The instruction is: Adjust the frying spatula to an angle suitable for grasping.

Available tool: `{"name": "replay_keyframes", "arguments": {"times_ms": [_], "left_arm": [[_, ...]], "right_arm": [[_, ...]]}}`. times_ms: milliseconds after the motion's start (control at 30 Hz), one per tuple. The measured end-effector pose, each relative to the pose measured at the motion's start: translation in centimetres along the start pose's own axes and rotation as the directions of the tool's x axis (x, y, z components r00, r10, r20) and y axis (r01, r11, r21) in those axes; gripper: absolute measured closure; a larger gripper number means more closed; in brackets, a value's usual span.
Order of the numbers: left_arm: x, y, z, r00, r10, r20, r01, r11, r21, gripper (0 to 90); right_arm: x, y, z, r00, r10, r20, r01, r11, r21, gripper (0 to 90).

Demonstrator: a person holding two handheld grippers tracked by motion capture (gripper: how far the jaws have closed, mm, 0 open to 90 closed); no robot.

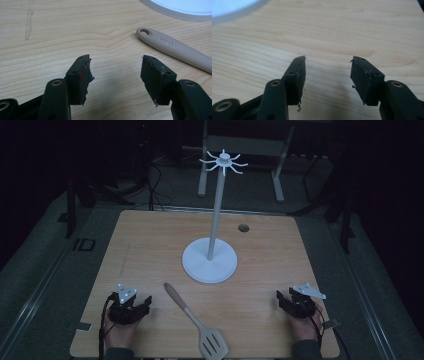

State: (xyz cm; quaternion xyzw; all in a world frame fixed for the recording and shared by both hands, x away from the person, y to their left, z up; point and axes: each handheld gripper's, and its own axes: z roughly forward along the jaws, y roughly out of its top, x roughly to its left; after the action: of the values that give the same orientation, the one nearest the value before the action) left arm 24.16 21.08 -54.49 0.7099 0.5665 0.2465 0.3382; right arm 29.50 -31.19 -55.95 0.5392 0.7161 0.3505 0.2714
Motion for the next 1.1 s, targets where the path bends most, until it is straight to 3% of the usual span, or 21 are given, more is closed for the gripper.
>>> {"name": "replay_keyframes", "arguments": {"times_ms": [200, 300, 533, 767, 933, 967, 1033, 1100], "left_arm": [[0.0, 0.0, 0.0, 1.0000, 0.001, 0.001, -0.001, 1.0000, -0.003, 41.3], [-0.3, -0.1, 0.1, 0.9999, 0.011, 0.006, -0.011, 0.9999, 0.002, 41.3], [-0.3, -0.1, 0.0, 0.9999, 0.008, 0.007, -0.008, 1.0000, 0.005, 41.3], [-0.3, -0.1, -0.1, 1.0000, 0.006, 0.007, -0.006, 1.0000, -0.001, 41.3], [-0.3, -0.2, -0.1, 1.0000, 0.004, 0.008, -0.004, 1.0000, -0.003, 41.3], [-0.3, -0.2, -0.1, 1.0000, 0.004, 0.008, -0.004, 1.0000, -0.003, 41.3], [-0.3, -0.1, -0.1, 1.0000, 0.006, 0.007, -0.006, 1.0000, -0.003, 41.3], [-0.3, -0.1, -0.1, 0.9999, 0.009, 0.007, -0.009, 1.0000, -0.002, 41.3]], "right_arm": [[2.0, 1.0, -1.0, 0.9981, -0.039, -0.049, 0.038, 0.999, -0.034, 47.0], [3.7, 2.0, -1.8, 0.9927, -0.060, -0.105, 0.056, 0.998, -0.039, 48.8], [6.6, 3.2, -2.5, 0.9792, -0.136, -0.151, 0.128, 0.990, -0.062, 52.9], [9.0, 4.4, -2.3, 0.9685, -0.153, -0.196, 0.143, 0.987, -0.068, 57.2], [11.6, 5.7, -1.9, 0.9484, -0.193, -0.252, 0.187, 0.981, -0.047, 58.8], [11.6, 5.7, -1.9, 0.9484, -0.193, -0.252, 0.187, 0.981, -0.047, 58.8], [13.2, 6.4, -1.7, 0.9333, -0.229, -0.276, 0.226, 0.973, -0.043, 59.9], [14.1, 6.7, -1.6, 0.9238, -0.248, -0.292, 0.247, 0.968, -0.042, 60.9]]}}
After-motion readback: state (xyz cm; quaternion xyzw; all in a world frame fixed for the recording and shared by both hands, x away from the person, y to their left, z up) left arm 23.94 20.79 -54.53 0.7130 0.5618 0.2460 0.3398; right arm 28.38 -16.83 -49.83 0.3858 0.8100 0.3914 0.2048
